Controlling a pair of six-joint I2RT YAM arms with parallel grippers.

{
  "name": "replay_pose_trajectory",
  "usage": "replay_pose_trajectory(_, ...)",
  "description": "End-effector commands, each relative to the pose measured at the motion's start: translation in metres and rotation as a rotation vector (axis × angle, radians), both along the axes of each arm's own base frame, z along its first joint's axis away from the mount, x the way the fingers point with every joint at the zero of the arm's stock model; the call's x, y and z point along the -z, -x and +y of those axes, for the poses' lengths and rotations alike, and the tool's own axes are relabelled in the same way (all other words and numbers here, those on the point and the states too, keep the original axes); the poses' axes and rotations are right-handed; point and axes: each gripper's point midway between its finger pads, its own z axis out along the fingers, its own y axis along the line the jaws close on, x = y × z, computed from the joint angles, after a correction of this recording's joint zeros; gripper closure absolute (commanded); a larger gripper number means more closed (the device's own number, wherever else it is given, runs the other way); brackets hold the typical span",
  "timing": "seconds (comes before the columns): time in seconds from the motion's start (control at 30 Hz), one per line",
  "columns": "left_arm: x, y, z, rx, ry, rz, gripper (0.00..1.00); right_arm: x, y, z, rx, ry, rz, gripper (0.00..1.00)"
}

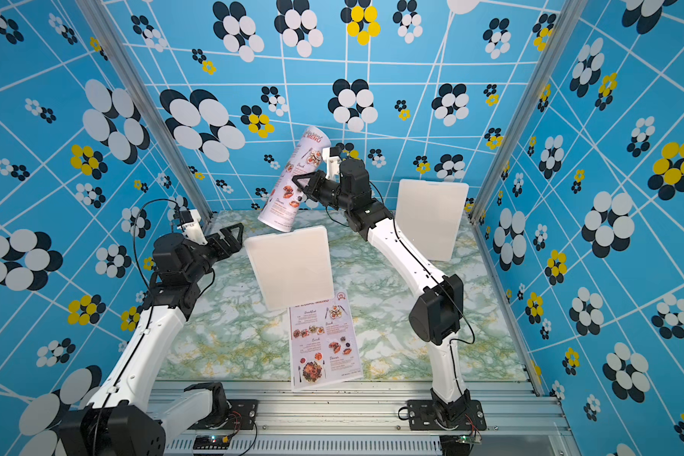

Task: Insert the menus into the narrow rack
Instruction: Insert the menu into the narrow rack.

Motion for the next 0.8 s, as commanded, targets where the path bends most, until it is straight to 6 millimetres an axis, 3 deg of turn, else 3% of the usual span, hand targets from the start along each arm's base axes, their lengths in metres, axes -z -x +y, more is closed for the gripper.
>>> replay_pose_trajectory(0.0,-0.020,-0.012,-0.010,0.059,0.019,-0.044,0.01,-0.028,0.012,-0.006,0.003,-0.010,-0.065,0.94)
replay_pose_trajectory(0.33,-0.048,-0.027,-0.051,0.304,0.266,-0.066,0.00,-0.053,0.017,-0.013,0.018,-0.044,-0.143,0.93)
replay_pose_trajectory(0.77,-0.097,-0.010,-0.073,0.457,0.504,-0.092,0.01,-0.075,0.000,-0.027,0.145,-0.107,-0.129,0.91)
